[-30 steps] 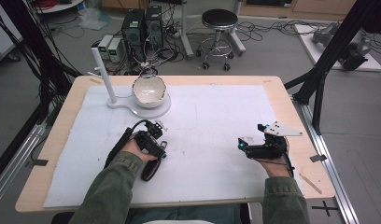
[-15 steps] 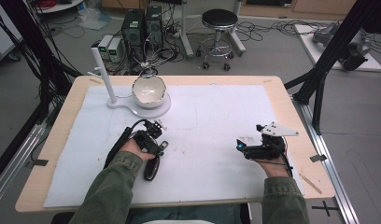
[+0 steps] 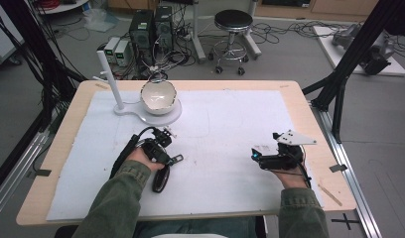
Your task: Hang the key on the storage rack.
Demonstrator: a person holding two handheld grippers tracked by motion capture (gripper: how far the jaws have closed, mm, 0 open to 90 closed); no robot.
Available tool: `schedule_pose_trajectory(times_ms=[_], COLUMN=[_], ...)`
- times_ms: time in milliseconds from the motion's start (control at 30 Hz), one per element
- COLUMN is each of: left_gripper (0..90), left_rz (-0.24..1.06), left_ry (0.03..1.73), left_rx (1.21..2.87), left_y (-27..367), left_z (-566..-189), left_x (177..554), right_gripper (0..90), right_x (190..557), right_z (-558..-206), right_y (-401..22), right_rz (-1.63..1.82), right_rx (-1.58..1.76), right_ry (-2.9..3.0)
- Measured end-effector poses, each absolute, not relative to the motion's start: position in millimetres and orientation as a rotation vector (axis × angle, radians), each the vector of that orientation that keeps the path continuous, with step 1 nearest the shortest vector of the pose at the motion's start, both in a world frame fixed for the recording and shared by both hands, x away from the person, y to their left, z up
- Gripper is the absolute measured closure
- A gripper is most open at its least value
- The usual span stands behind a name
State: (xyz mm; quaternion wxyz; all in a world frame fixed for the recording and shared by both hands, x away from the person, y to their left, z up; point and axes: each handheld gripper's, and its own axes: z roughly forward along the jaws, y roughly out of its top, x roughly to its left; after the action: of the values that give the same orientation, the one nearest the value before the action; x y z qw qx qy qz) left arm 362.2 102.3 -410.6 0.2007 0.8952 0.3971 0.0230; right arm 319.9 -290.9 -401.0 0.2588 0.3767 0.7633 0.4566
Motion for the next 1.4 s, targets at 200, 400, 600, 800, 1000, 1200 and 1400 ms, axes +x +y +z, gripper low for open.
schedule_pose_trajectory(times_ms=[200,400,600,800,1000,1200,1400], left_gripper=[87.0,87.4,87.4,87.3,87.3,87.3,87.3], left_rz=[0.027,0.019,-0.001,-0.018,-0.005,0.003,-0.005], left_ry=[1.091,1.078,1.066,1.04,1.019,1.018,0.997], left_rx=[2.495,2.494,2.477,2.449,2.409,2.386,2.355], left_y=[106,106,108,113,118,127,133], left_z=[-411,-410,-404,-394,-382,-371,-358], left_x=[365,365,364,364,362,364,364], right_gripper=[1.5,1.5,1.5,1.5,1.5,1.5,1.5], right_x=[319,319,319,319,319,319,320], right_z=[-401,-401,-401,-401,-401,-401,-402], right_y=[-291,-291,-291,-291,-291,-291,-291], right_rz=[1.234,1.235,1.235,1.236,1.236,1.24,1.238], right_rx=[1.027,1.03,1.028,1.029,1.026,1.031,1.023], right_ry=[2.07,2.069,2.07,2.071,2.07,2.071,2.079])
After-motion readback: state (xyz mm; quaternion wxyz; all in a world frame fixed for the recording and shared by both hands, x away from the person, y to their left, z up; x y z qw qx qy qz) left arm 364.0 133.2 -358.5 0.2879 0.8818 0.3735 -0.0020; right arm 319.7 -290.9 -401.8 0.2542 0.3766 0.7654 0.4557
